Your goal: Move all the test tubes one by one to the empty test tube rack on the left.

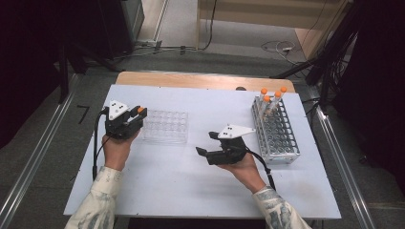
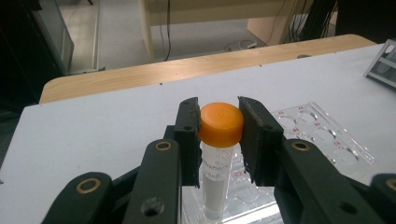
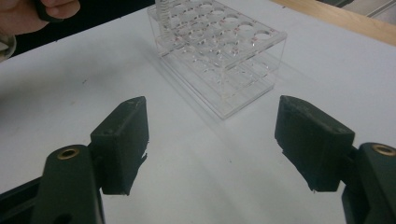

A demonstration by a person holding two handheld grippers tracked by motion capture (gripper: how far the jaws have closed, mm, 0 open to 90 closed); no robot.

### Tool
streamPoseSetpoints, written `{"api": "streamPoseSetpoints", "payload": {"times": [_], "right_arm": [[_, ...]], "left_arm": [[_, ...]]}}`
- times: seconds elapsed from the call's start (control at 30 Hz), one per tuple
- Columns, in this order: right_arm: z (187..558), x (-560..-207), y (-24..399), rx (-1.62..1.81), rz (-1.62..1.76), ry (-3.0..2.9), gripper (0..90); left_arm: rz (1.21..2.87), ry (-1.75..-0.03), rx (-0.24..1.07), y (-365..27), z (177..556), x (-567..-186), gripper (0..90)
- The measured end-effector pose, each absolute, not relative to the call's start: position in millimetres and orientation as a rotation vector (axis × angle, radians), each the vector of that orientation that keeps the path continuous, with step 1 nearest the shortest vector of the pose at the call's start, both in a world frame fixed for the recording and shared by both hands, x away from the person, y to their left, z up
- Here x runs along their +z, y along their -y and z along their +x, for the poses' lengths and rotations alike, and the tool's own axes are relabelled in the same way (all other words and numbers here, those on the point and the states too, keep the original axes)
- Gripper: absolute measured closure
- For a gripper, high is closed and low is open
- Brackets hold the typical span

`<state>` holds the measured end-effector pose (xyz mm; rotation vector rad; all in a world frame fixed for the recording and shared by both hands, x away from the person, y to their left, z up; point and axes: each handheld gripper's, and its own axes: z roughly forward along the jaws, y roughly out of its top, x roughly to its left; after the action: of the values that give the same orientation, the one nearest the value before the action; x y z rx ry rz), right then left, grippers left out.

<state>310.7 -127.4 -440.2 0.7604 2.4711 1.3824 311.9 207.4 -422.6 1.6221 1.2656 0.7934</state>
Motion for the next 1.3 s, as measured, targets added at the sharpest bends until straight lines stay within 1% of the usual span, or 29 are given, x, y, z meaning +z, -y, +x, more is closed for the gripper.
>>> {"api": "streamPoseSetpoints", "payload": {"times": [0.53, 0.83, 0.9, 1.03, 1.13, 1.2, 1.3], "right_arm": [[310.9, -440.5, 127.4, 1.379, 0.763, -2.471, 24.5], [311.0, -440.2, 127.7, 1.38, 0.765, -2.467, 24.5], [311.4, -439.9, 128.5, 1.382, 0.768, -2.462, 24.5], [311.9, -438.3, 130.8, 1.383, 0.784, -2.448, 24.5], [312.5, -437.0, 132.7, 1.387, 0.793, -2.429, 24.5], [313.0, -435.6, 134.7, 1.384, 0.805, -2.413, 24.4], [314.6, -433.1, 139.3, 1.391, 0.828, -2.386, 24.5]], "left_arm": [[1.636, -1.269, 0.787, -207.8, 309.8, -423.0, 68.8], [1.626, -1.278, 0.773, -208.7, 310.4, -422.9, 57.1], [1.622, -1.282, 0.76, -209.1, 310.7, -422.8, 51.7], [1.613, -1.291, 0.739, -208.1, 312.6, -423.8, 36.1], [1.603, -1.3, 0.739, -207.9, 313.1, -423.9, 29.1], [1.592, -1.306, 0.737, -209.2, 313.0, -423.3, 26.6], [1.581, -1.31, 0.729, -210.5, 312.8, -422.5, 25.1]]}}
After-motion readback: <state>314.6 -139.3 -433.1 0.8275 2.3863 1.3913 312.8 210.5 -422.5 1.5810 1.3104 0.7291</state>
